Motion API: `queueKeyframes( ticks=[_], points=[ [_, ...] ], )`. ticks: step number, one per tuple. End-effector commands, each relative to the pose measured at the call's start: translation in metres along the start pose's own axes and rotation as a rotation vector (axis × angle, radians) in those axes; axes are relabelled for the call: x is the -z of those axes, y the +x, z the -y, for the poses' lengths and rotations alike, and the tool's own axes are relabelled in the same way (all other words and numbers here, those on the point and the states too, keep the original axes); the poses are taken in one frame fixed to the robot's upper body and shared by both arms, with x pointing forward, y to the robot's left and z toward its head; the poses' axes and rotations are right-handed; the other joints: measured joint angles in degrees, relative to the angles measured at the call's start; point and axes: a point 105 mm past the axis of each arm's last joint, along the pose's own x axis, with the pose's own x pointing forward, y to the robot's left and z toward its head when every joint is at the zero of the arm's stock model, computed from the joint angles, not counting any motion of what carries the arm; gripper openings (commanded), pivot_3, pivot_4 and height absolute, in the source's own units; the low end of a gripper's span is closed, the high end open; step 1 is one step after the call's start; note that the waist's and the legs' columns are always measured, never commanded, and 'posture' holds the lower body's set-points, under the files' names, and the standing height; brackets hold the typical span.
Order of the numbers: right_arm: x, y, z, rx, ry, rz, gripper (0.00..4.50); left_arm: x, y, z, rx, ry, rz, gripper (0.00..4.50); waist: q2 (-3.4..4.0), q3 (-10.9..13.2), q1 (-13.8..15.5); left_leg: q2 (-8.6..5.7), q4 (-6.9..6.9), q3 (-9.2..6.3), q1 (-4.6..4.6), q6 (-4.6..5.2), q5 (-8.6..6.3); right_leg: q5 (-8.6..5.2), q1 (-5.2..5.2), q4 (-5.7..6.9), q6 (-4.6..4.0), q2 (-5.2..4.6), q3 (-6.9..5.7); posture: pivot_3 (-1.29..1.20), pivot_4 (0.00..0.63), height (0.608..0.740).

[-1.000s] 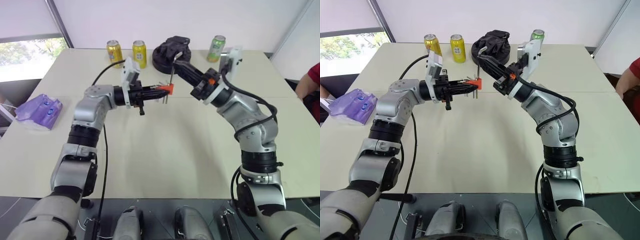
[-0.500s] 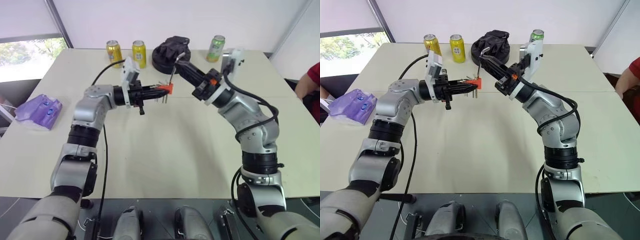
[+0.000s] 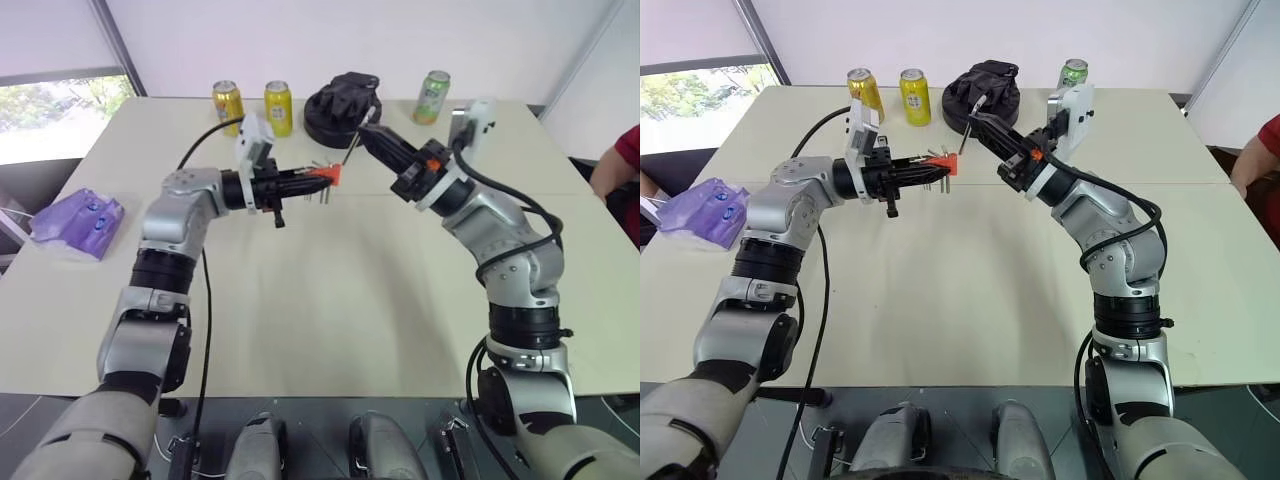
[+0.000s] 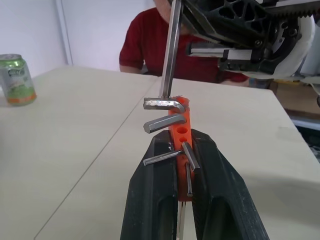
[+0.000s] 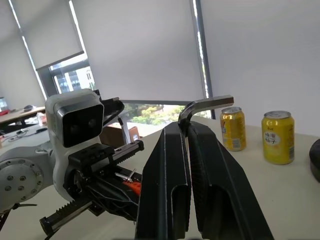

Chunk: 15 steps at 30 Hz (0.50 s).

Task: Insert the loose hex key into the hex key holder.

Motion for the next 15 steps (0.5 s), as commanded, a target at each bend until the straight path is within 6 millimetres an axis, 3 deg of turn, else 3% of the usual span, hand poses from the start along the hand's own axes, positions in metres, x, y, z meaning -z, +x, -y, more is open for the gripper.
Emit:
queueKeyframes(
  ticks=[1,15],
  points=[
    [-0.0185,0.0015,-0.0038,-0.018,-0.028,0.056,0.04,-0.005,-0.0026,0.0001,0.004,0.053,-0.008,0.0,0.0,0.0,0.0,0.0,0.0,0.0,0.0,0.0,0.0,0.0,0.0,0.0,0.0,0.0,0.0,0.0,0.15,0.74],
    [-0.0135,0.0026,-0.0124,-0.046,0.0,0.043,0.04,-0.0087,0.0043,-0.003,0.006,0.08,0.006,0.0,0.0,0.0,0.02,0.0,0.0,0.01,0.0,0.0,0.0,0.0,0.0,0.0,0.0,0.0,0.0,0.0,0.15,0.74]
  ],
)
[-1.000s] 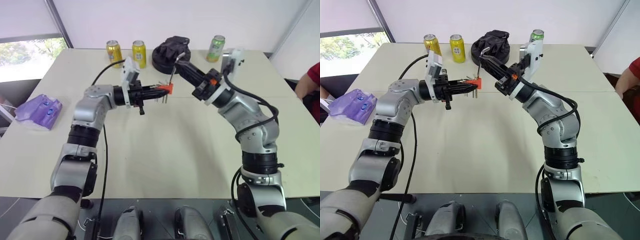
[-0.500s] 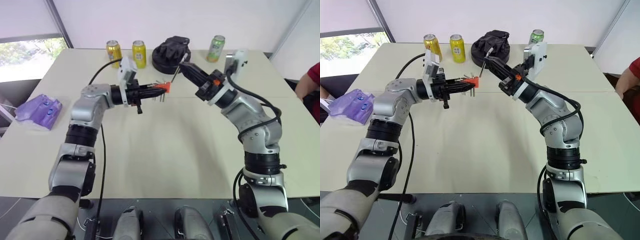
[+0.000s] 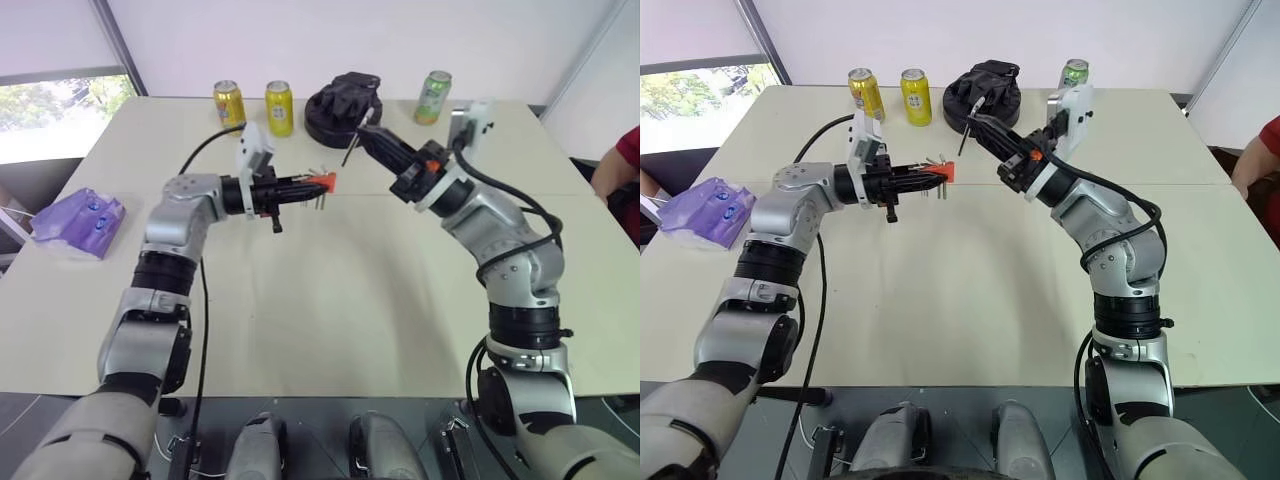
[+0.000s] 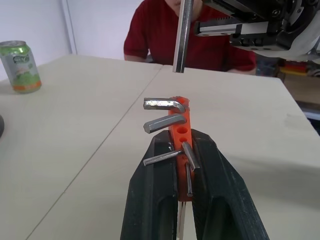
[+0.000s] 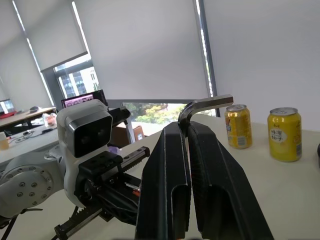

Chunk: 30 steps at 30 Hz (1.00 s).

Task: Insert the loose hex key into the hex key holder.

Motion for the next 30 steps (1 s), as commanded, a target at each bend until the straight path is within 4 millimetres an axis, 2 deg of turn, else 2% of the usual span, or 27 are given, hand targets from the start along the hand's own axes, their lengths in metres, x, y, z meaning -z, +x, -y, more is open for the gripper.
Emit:
queueKeyframes(
  ticks=[1,13,18,23,30],
  points=[
    [-0.014,0.002,-0.011,-0.037,-0.024,0.049,0.04,-0.019,0.005,0.0,0.019,0.066,0.035,0.0,0.0,0.0,0.0,0.0,0.0,0.0,0.0,0.0,0.0,0.0,0.0,0.0,0.0,0.0,0.0,0.0,0.15,0.74],
    [-0.003,0.001,-0.011,-0.029,-0.001,0.03,0.04,-0.032,0.008,0.004,0.032,0.055,0.081,0.0,0.0,0.0,-0.01,0.0,0.0,0.0,0.0,0.0,0.0,0.0,0.0,0.0,0.0,0.0,0.0,0.0,0.15,0.74],
    [0.002,-0.002,-0.009,-0.026,-0.011,0.005,0.04,-0.031,0.007,0.005,0.037,0.055,0.072,0.0,0.0,0.0,-0.01,0.0,0.0,-0.01,0.0,0.0,0.0,0.0,0.0,0.01,0.0,0.0,0.0,0.0,0.15,0.74],
    [0.008,0.0,-0.013,-0.1,-0.04,-0.067,0.04,-0.03,0.01,0.007,0.053,0.074,0.061,0.0,0.0,0.0,-0.01,0.0,0.0,0.0,0.0,0.0,0.0,0.0,0.0,0.0,0.0,0.0,0.0,0.0,0.15,0.74],
    [0.013,0.007,-0.005,-0.123,-0.036,-0.103,0.04,-0.032,0.012,0.011,0.066,0.094,0.06,0.0,0.0,0.0,-0.07,0.0,0.01,0.0,0.01,0.0,0.0,0.0,0.0,0.0,0.0,0.0,0.0,0.0,0.15,0.74]
  ],
)
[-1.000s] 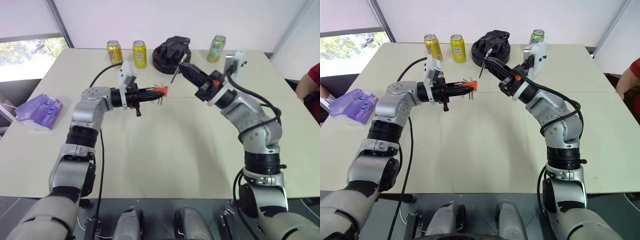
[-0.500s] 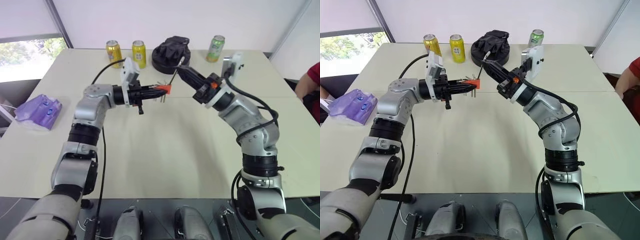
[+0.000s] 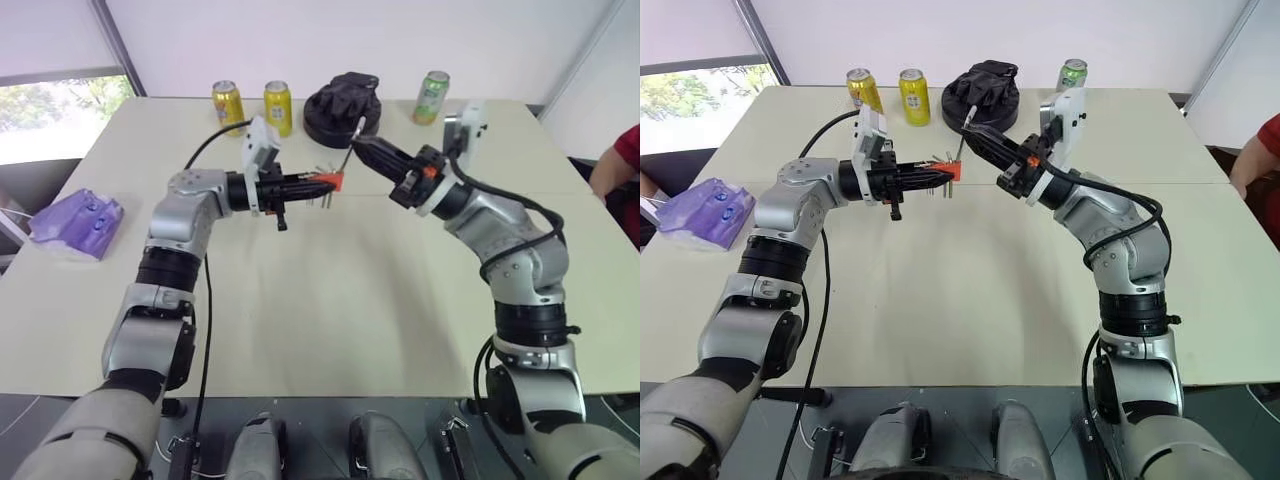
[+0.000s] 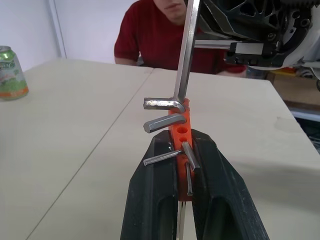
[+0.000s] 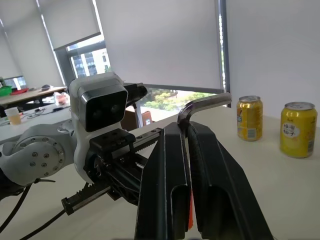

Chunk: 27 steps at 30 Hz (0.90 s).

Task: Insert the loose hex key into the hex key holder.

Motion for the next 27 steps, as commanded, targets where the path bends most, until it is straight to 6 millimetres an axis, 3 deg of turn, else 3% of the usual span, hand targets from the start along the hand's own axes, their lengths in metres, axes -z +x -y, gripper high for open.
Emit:
queueKeyframes(
  ticks=[1,9,12,16,21,27],
  points=[
    [0.003,0.008,0.0,-0.03,0.007,-0.018,0.04,-0.028,0.005,0.008,0.034,0.104,0.061,0.0,-0.01,0.0,-0.02,0.0,0.0,0.01,0.0,0.0,0.0,0.0,0.0,0.0,0.0,0.0,0.0,0.0,0.15,0.74],
    [0.003,0.01,0.006,0.001,0.038,-0.005,0.04,-0.027,0.003,0.011,0.029,0.104,0.062,0.0,0.0,0.01,0.02,0.0,0.0,0.0,0.0,-0.01,0.0,0.0,0.0,0.02,0.0,0.0,0.0,0.0,0.15,0.74],
    [-0.001,0.008,0.01,0.032,0.04,0.016,1.0,-0.025,0.003,0.01,0.025,0.099,0.058,0.0,0.0,0.01,0.09,0.0,0.0,0.01,-0.01,-0.01,0.0,0.0,0.0,0.02,0.0,-0.01,0.0,0.0,0.15,0.74],
    [-0.01,0.002,0.014,0.062,0.043,0.05,3.01,-0.02,0.001,0.009,0.02,0.091,0.047,0.0,0.0,0.01,0.09,0.0,0.0,0.01,-0.02,-0.01,0.01,0.0,0.0,0.03,0.0,-0.01,0.0,0.0,0.15,0.74],
    [-0.03,-0.02,0.003,0.046,0.064,0.082,3.01,-0.012,-0.003,0.009,0.01,0.071,0.026,0.0,0.0,0.01,0.12,0.0,0.0,0.01,-0.02,-0.01,0.01,0.0,0.0,0.04,0.0,-0.01,0.0,0.0,0.15,0.74],
    [-0.002,-0.04,-0.017,0.032,-0.012,-0.119,3.01,0.017,-0.01,0.01,-0.038,-0.1,-0.006,0.0,0.0,0.01,-0.01,0.0,0.01,0.0,0.0,0.0,0.0,0.0,0.03,0.0,0.0,-0.02,0.0,0.0,0.15,0.74]
  ],
)
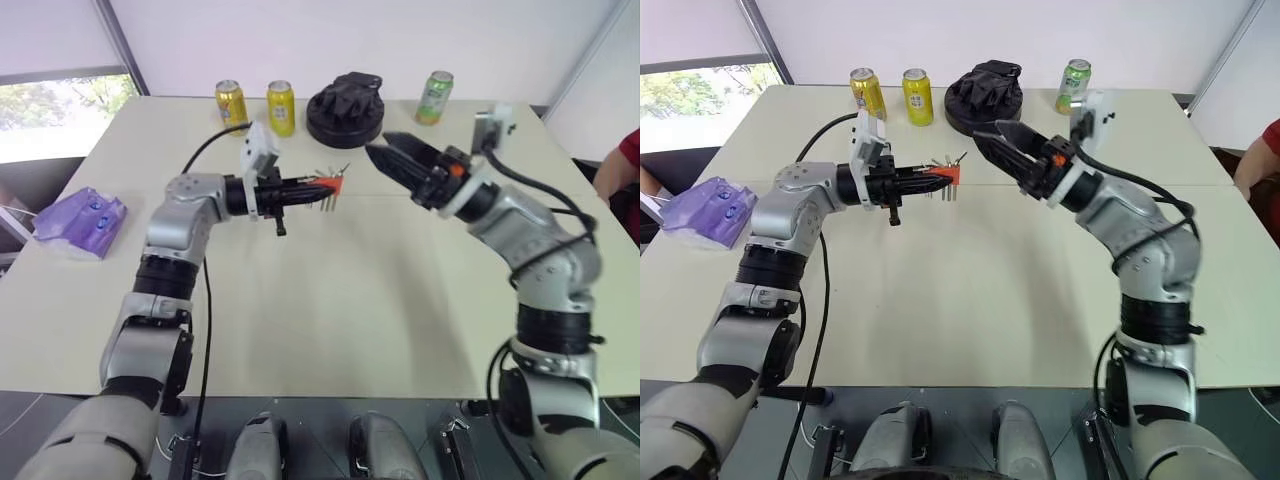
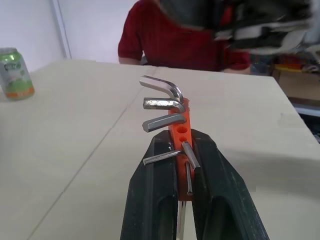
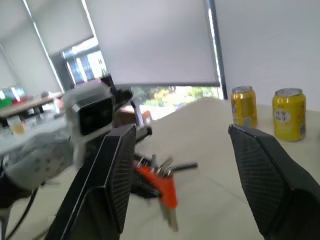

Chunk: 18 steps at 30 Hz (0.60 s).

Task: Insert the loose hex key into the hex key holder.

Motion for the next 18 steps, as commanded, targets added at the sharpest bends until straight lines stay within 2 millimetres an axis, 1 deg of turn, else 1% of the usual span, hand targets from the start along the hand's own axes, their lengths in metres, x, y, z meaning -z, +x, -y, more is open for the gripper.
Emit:
queueKeyframes(
  ticks=[1,3,5,7,9,11,13,15,17,18],
  points=[
    [0.002,-0.001,-0.012,-0.018,-0.047,-0.027,3.01,0.009,-0.003,0.002,-0.027,-0.11,-0.001,0.0,0.0,0.0,-0.28,0.0,0.02,0.01,0.05,0.0,0.0,0.0,0.0,0.0,0.0,0.0,0.01,0.0,0.15,0.74],
    [0.004,-0.003,-0.009,0.003,-0.046,-0.026,3.01,0.031,-0.008,-0.001,-0.088,-0.247,-0.069,0.0,0.0,0.0,-0.37,0.0,0.01,0.01,0.11,0.01,0.0,0.0,0.0,0.03,-0.01,0.01,0.03,0.0,0.15,0.74],
    [0.006,-0.002,-0.006,0.019,-0.045,-0.023,3.01,0.048,-0.013,-0.001,-0.131,-0.348,-0.116,0.0,0.0,0.0,-0.32,0.01,0.01,-0.01,0.13,0.01,0.0,0.0,0.0,0.07,-0.01,0.03,0.03,0.0,0.15,0.74],
    [0.007,-0.001,-0.005,0.028,-0.037,-0.014,3.01,0.059,-0.018,-0.002,-0.171,-0.438,-0.14,0.0,-0.01,0.0,-0.17,0.01,0.01,-0.01,0.12,0.01,0.0,0.0,0.0,0.07,0.0,0.02,0.03,0.0,0.15,0.74],
    [0.01,0.002,-0.005,0.031,-0.028,-0.005,3.01,0.068,-0.023,-0.01,-0.266,-0.559,-0.137,0.0,-0.01,0.01,-0.03,0.01,0.01,-0.02,0.1,0.0,0.0,0.0,0.0,0.05,0.0,0.02,0.03,0.0,0.15,0.74],
    [0.012,0.004,-0.006,0.033,-0.024,-0.002,3.01,0.078,-0.028,-0.014,-0.329,-0.675,-0.142,0.0,-0.02,0.01,-0.01,0.0,0.02,-0.03,0.08,0.0,0.0,0.0,0.01,0.04,0.0,0.01,0.03,0.0,0.15,0.74],
    [0.014,0.005,-0.006,0.035,-0.02,0.002,3.07,0.088,-0.034,-0.013,-0.367,-0.742,-0.158,0.86,-0.02,0.01,-0.03,-0.01,0.02,-0.03,0.08,0.0,0.0,0.0,0.02,0.03,0.0,0.0,0.03,0.0,0.15,0.74],
    [0.015,0.005,-0.006,0.038,-0.016,0.006,3.07,0.095,-0.04,-0.013,-0.395,-0.756,-0.189,1.57,-0.02,0.01,0.0,-0.01,0.02,-0.04,0.08,0.0,0.0,0.0,0.01,0.04,0.0,0.0,0.03,0.0,0.15,0.74],
    [0.015,0.006,-0.005,0.04,-0.015,0.007,3.07,0.097,-0.046,-0.018,-0.446,-0.735,-0.204,2.58,-0.02,0.01,-0.04,-0.01,0.02,-0.03,0.08,0.0,0.0,0.0,0.02,0.03,0.0,0.0,0.03,0.0,0.15,0.74],
    [0.015,0.005,-0.004,0.046,-0.018,0.006,3.07,0.099,-0.053,-0.024,-0.507,-0.667,-0.23,3.08,-0.02,0.01,-0.04,-0.01,0.02,-0.04,0.08,0.0,0.0,0.0,0.01,0.04,0.0,0.0,0.02,0.0,0.15,0.74]
  ],
)
